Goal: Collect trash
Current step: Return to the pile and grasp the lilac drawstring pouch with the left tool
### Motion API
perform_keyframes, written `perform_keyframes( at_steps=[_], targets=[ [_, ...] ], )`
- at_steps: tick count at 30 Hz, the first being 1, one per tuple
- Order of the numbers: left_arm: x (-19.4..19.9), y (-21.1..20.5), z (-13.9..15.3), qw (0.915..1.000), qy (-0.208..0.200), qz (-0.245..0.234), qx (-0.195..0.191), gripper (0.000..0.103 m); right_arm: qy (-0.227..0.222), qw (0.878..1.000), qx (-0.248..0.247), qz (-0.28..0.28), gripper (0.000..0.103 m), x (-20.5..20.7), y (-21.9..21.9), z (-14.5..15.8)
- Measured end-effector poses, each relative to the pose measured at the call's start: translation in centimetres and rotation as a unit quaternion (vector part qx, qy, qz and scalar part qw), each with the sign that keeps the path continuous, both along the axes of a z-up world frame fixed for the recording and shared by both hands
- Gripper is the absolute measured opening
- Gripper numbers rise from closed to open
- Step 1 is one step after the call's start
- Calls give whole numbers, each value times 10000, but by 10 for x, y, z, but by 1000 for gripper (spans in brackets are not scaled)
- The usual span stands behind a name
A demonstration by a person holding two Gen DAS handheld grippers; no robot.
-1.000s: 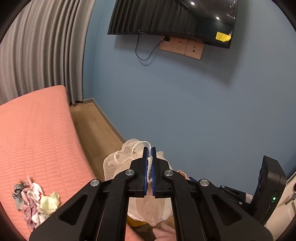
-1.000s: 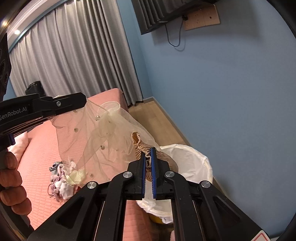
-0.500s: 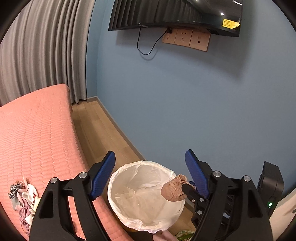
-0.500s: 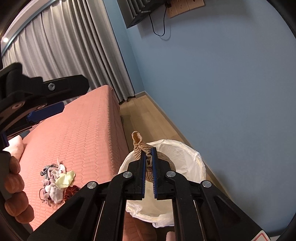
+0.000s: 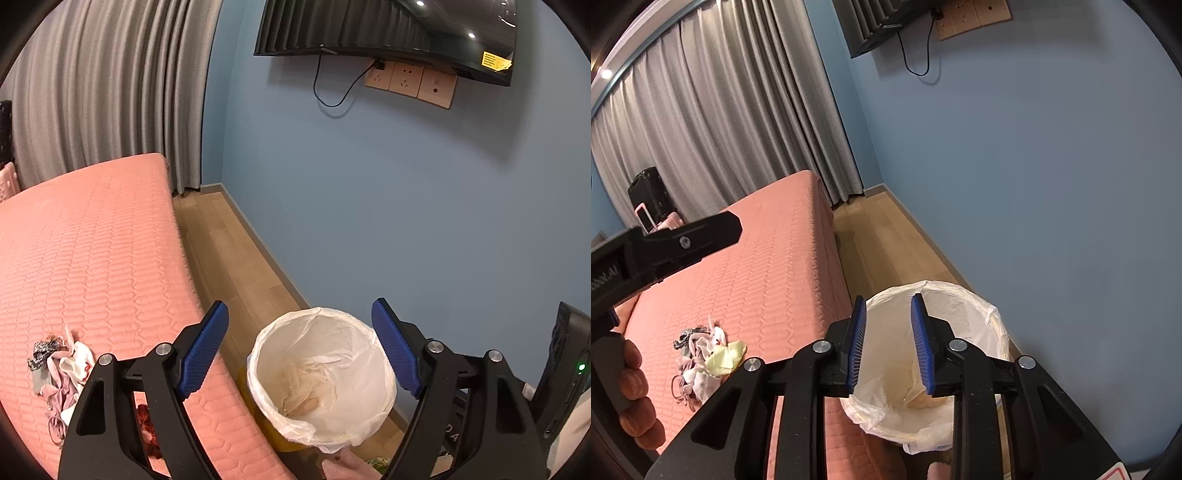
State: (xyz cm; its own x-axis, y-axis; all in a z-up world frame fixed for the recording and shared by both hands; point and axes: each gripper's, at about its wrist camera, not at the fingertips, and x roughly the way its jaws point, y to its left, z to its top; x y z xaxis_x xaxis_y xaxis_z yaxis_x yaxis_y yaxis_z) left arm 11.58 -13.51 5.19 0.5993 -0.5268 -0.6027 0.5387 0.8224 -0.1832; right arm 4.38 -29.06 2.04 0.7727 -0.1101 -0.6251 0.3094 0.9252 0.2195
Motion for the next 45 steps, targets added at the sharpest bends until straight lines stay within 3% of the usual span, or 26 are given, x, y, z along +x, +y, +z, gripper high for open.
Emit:
perform_keyframes(
  at_steps=[16, 26, 36, 45],
  targets=[
    [-7, 84, -18, 9968, 178, 782, -71, 87, 44, 9981, -49, 608, 41, -5, 80, 5],
    [-7, 160, -42, 9885, 419, 1456, 16, 90, 189, 9940, -71, 1072, 44, -1, 139, -7],
    [8, 242, -91, 9701, 951, 2230, 88, 90, 429, 9883, -6, 1461, 45, 19, 194, -27],
    [27, 307, -146, 9463, 1683, 2759, -1, 90, 827, 9828, 125, 1648, 46, 44, 228, -67]
  ],
)
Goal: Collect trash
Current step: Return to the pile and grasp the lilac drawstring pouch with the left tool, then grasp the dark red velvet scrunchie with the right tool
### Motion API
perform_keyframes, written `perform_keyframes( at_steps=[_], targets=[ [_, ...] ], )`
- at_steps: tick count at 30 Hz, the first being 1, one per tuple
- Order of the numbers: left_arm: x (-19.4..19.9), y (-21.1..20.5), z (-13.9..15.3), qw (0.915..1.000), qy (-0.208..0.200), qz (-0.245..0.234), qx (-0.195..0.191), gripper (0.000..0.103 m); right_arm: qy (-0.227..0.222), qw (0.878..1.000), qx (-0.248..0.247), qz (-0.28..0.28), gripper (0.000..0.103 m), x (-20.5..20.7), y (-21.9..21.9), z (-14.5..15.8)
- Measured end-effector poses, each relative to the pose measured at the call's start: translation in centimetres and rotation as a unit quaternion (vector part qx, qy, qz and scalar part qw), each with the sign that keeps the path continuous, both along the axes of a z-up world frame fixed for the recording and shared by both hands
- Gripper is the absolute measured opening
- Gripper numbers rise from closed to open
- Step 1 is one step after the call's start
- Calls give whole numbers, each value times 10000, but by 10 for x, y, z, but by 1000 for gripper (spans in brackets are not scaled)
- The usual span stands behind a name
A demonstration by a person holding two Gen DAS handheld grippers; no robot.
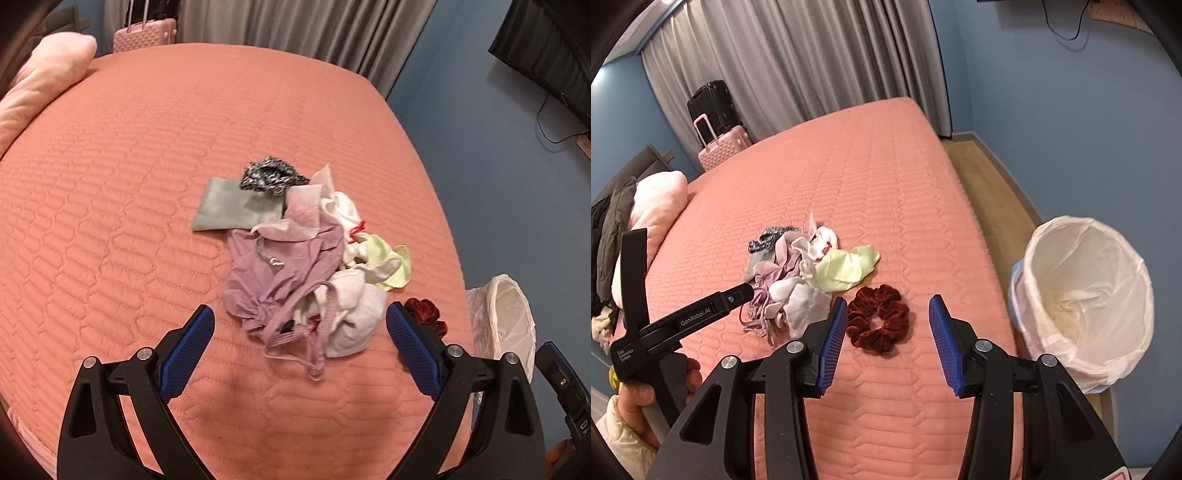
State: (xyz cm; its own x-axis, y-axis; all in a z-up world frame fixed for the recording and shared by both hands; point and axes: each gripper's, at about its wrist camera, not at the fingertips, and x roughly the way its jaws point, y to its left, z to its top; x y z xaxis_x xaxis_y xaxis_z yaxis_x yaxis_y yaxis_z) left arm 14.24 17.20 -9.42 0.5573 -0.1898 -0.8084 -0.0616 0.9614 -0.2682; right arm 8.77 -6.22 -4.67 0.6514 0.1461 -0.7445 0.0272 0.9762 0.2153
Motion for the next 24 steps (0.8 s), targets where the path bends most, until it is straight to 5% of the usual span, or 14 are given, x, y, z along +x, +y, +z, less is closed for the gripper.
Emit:
perform_keyframes(
  at_steps=[10, 12, 17, 24],
  targets=[
    [24, 32, -36, 9984, 370, 204, -374, 86, 330, 9993, -90, 128, 46, 27, 26, -33],
    [27, 32, -42, 9977, 451, 111, -497, 77, 429, 9989, -105, 126, 46, 32, 29, -43],
    [29, 30, -54, 9946, 684, -214, -750, 32, 638, 9978, -160, 123, 46, 44, 32, -64],
    [17, 33, -42, 9955, 562, -331, -686, 18, 875, 9960, -103, 124, 46, 61, 36, -89]
  ],
)
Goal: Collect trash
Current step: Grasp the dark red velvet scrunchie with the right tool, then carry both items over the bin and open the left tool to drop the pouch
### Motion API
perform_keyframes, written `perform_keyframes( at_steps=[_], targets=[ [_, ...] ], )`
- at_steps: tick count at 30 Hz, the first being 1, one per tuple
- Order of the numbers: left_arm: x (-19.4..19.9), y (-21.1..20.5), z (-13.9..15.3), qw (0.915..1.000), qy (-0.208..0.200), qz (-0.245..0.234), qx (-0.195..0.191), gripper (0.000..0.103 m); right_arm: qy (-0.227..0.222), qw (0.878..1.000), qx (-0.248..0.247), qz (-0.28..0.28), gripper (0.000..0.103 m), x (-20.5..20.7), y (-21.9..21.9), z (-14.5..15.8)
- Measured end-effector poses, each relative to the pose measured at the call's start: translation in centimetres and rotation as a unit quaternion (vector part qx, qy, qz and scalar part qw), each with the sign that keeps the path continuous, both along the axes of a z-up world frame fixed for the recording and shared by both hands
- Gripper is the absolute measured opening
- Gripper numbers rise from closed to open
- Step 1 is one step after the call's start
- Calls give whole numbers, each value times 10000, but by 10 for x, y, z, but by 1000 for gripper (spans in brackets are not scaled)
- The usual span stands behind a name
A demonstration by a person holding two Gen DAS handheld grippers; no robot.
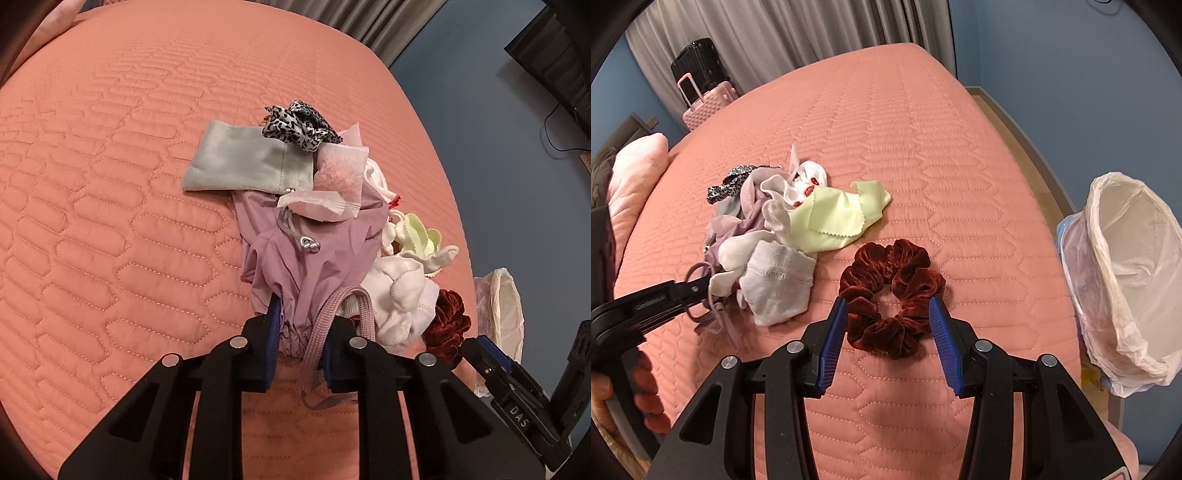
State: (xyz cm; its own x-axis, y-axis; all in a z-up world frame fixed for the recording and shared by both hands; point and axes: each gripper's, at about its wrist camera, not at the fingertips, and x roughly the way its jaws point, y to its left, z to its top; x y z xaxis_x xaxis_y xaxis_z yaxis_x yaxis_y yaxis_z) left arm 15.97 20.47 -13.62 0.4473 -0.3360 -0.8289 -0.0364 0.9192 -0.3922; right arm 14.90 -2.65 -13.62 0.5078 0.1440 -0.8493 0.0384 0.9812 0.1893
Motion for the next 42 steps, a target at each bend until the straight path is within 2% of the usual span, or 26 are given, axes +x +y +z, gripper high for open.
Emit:
perform_keyframes(
  at_steps=[4, 7, 11, 16, 22, 24, 26, 30, 31, 32, 33, 37, 42],
  targets=[
    [-8, 3, 16, 9998, -167, 36, -99, 16, 108, 9999, -15, 37, 45, 9, 4, -12],
    [-11, 5, 28, 9995, -299, 14, -88, 16, 154, 9998, -28, 77, 38, 14, 6, -19],
    [-16, 1, 44, 9989, -467, -45, -70, 14, 189, 9995, 83, 237, 7, 17, 10, -19],
    [-21, -10, 66, 9977, -664, -147, -68, 14, 22, 9996, 101, 249, 7, 7, 9, -4],
    [-27, -24, 92, 9950, -959, -278, -17, 13, -45, 9998, 122, -126, 12, 4, -13, 4],
    [-27, -30, 99, 9942, -1028, -328, -32, 13, 49, 9996, 174, -216, 26, 6, -21, 0],
    [-27, -37, 105, 9933, -1085, -389, -49, 13, 165, 9992, 249, -278, 34, 10, -25, -7],
    [-27, -47, 114, 9916, -1186, -512, -68, 13, 467, 9980, 355, -236, 32, 18, -26, -29],
    [-28, -49, 117, 9910, -1219, -543, -58, 13, 513, 9977, 382, -201, 27, 18, -25, -33],
    [-27, -51, 120, 9905, -1248, -569, -54, 13, 519, 9977, 388, -186, 15, 17, -24, -35],
    [-27, -54, 122, 9899, -1280, -603, -49, 13, 478, 9978, 408, -191, 13, 15, -24, -33],
    [-27, -63, 133, 9873, -1420, -707, -39, 13, 153, 9981, 557, -218, 11, 6, -28, -10],
    [-29, -82, 151, 9825, -1642, -877, -57, 13, -443, 9968, 605, -273, 11, -10, -42, 40]
  ],
)
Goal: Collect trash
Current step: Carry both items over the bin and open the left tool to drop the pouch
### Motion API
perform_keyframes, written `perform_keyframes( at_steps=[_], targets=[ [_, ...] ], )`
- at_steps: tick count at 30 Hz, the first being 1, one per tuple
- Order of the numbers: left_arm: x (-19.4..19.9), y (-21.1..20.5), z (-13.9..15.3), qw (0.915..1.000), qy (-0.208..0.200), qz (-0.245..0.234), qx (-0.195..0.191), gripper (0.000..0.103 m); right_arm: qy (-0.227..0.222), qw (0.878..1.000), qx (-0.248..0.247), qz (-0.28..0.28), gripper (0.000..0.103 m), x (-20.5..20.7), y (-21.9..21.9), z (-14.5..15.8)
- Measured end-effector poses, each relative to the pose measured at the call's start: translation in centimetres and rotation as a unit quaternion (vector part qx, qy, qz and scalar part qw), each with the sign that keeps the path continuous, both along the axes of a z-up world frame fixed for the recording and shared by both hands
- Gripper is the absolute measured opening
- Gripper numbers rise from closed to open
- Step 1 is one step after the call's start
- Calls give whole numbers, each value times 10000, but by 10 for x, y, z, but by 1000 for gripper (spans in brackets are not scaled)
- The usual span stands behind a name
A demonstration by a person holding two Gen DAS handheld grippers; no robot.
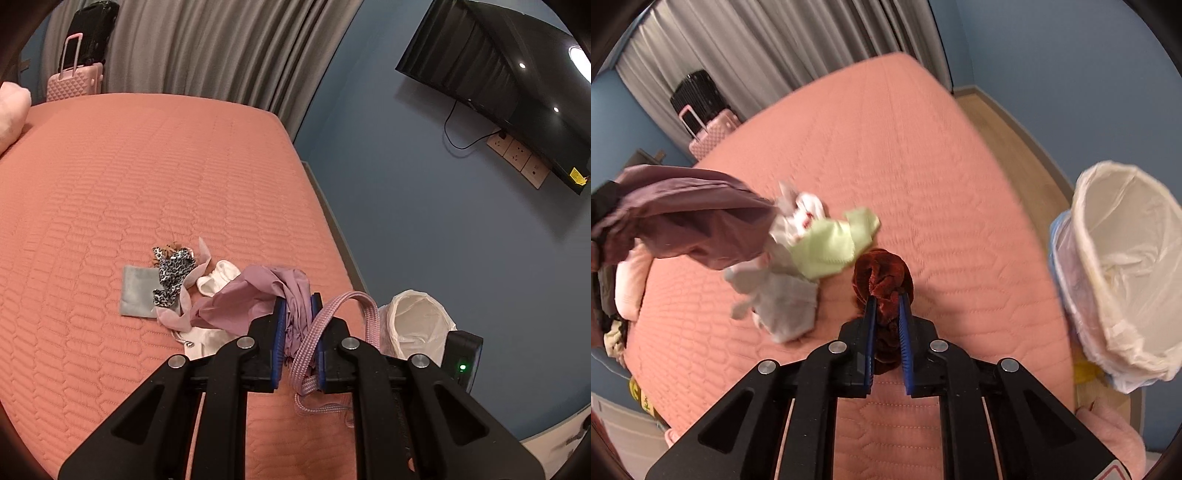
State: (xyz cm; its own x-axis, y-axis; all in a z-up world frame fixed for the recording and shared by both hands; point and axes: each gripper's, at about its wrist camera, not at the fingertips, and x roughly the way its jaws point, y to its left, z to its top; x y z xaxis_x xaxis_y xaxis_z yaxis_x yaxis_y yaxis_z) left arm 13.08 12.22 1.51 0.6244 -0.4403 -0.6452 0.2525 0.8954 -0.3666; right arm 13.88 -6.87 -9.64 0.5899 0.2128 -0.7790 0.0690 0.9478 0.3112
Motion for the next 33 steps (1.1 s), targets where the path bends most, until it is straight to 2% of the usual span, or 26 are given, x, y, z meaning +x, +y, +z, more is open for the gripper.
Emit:
perform_keyframes(
  at_steps=[9, 17, 23, 33],
  targets=[
    [-10, -54, 36, 9980, -388, -476, -119, 13, -892, 9953, 58, -362, 11, -37, -48, 86],
    [-26, -111, 64, 9915, -711, -1066, -202, 13, -1397, 9866, -98, -834, 11, -80, -109, 137],
    [-33, -155, 77, 9849, -849, -1495, -203, 14, -1600, 9796, -258, -1189, 11, -104, -146, 155],
    [-43, -219, 84, 9737, -930, -2076, -113, 15, -1743, 9700, -412, -1643, 11, -127, -193, 164]
  ],
)
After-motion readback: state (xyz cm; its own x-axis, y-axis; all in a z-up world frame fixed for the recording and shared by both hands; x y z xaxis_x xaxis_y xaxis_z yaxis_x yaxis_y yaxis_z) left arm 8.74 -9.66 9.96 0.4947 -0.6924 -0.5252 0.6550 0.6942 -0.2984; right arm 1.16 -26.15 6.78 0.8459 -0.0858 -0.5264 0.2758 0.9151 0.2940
